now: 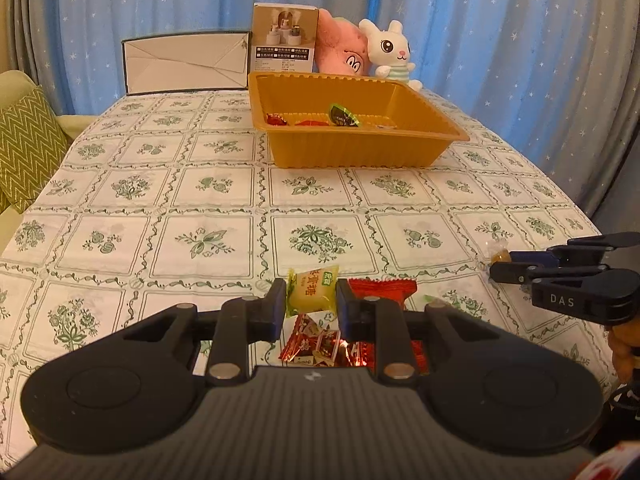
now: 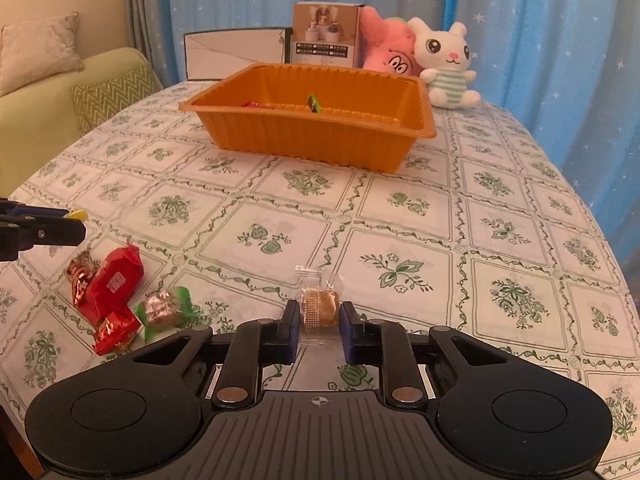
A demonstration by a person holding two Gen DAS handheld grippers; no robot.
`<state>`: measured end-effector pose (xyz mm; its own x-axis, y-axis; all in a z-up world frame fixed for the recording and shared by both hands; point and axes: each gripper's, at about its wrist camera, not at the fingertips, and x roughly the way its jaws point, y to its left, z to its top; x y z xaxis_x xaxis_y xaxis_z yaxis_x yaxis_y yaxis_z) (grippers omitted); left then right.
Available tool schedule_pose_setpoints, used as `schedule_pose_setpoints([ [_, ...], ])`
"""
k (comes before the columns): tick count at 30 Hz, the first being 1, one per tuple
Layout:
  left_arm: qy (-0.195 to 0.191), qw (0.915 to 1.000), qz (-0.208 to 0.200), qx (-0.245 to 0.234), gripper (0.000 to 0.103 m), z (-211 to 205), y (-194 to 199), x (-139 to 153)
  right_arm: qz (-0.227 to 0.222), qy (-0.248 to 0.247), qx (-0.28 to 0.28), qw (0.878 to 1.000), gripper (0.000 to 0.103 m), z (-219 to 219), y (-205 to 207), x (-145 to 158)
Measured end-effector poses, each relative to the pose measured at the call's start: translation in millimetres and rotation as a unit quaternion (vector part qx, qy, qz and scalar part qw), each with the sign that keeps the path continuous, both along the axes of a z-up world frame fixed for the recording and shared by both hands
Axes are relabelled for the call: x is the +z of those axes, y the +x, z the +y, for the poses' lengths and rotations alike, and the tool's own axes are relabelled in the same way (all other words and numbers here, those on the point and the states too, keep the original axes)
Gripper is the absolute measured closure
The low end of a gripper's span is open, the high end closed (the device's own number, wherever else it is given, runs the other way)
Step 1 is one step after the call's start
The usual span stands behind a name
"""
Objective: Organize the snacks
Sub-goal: 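Grasp the yellow candy with the left gripper while the right grasps a clear wrapped candy, then carry both candies over the orange tray and lower them in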
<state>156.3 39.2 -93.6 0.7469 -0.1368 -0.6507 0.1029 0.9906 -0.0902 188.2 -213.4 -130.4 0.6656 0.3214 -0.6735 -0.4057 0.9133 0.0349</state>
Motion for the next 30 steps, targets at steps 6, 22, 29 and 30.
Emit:
schedule_pose_setpoints([
  [6,0.006,0.9998,-0.016,-0.014,0.080,-7,11,16,-0.025,0.022,-0.007,0.999,0.082,3,-1,23],
  [22,0.020,0.9953,-0.084,-0.044,0.080,-15,108,61,-0.092,0.061,-0.032,0.993,0.082,25,72,83],
  [29,0.010,0.9955,-0.085,-0.040,0.080,-12,154,54,-0.094,0.083,-0.043,0.991,0.082,31,118,91],
  [30,0.009,0.9956,-0.084,-0.042,0.080,-13,160,52,-0.093,0.085,-0.047,0.991,0.082,32,125,91],
])
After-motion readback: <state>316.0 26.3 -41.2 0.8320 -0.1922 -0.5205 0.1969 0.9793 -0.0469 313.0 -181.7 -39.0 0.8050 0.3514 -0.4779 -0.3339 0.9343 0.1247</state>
